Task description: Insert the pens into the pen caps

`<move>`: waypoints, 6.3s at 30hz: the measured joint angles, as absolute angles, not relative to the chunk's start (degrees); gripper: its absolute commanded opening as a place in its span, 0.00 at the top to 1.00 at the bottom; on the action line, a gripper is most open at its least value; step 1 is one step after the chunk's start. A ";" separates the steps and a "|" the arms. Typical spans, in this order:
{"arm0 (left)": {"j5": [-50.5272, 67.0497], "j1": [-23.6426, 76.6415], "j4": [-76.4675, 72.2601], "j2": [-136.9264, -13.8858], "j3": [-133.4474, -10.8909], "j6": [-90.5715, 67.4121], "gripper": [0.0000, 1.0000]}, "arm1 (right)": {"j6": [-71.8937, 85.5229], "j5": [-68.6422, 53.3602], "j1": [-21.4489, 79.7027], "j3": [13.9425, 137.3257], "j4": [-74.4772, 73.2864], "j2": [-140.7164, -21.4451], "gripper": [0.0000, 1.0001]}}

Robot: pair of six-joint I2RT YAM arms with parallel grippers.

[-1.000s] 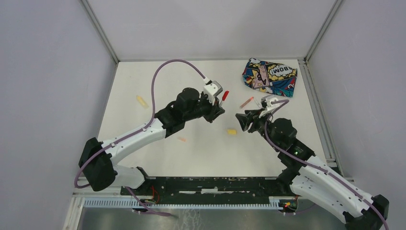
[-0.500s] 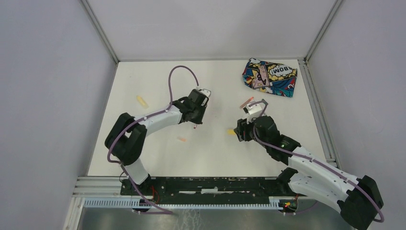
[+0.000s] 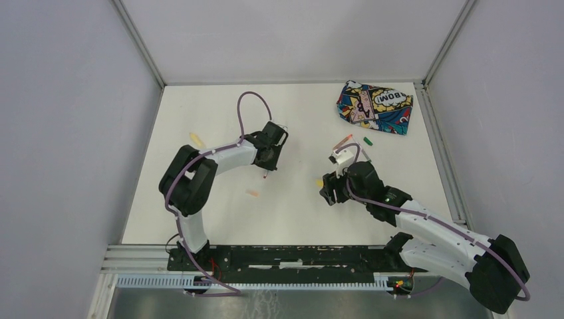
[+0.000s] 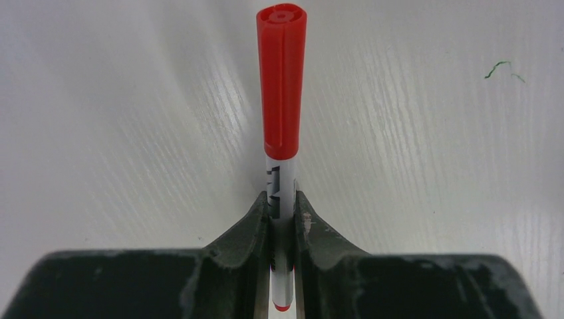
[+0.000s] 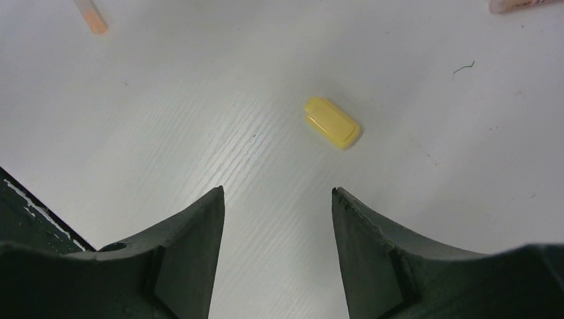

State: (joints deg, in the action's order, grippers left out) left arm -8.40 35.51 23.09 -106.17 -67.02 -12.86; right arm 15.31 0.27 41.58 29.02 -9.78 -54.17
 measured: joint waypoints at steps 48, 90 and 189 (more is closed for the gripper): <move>-2.70 34.35 20.82 -86.83 -68.60 -12.75 0.52 | 27.16 27.90 31.94 51.48 -14.00 -75.22 0.29; -2.44 34.35 20.93 -86.80 -67.96 -12.73 0.57 | 38.72 26.65 22.26 74.32 -18.20 -114.19 0.62; 23.31 34.35 -12.62 -71.90 -56.60 -12.80 0.52 | 49.17 -20.21 21.04 34.20 38.89 -65.39 0.87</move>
State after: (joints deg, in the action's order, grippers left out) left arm 23.31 34.35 -12.62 -71.90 -56.60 -12.80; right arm 49.17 -20.21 21.04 34.20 38.89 -65.39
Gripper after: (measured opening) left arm 0.482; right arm 0.153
